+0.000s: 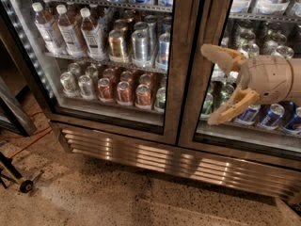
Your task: Open right fridge door
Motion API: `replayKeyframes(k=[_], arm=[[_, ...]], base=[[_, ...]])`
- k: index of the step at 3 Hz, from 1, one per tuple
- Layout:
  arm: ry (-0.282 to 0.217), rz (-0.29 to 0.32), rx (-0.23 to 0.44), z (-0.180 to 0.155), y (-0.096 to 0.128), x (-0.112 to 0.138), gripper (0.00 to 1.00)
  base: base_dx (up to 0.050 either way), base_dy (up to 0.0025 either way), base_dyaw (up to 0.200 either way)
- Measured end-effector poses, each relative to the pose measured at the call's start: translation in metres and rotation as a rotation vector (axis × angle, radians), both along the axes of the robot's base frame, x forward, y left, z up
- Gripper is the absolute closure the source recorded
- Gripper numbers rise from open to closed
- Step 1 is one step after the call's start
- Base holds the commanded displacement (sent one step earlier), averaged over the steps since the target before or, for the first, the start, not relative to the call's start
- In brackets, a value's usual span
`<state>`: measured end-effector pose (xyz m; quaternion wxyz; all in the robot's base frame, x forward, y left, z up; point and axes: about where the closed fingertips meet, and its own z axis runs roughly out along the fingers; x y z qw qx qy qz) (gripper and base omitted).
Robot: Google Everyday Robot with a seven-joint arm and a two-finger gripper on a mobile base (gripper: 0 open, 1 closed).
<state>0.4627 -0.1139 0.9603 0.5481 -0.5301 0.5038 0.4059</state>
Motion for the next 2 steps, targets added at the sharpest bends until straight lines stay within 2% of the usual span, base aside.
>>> replayKeyframes(k=[1,2], arm=[[-0.022,-0.056,0.029,0.011,-0.0182,-0.0022,0.0],[-0.023,-0.056,0.03,0.0122,-0.0184,-0.0017,0.0]], base=[[0.0,0.0,0.0],[0.0,0.0,0.0]])
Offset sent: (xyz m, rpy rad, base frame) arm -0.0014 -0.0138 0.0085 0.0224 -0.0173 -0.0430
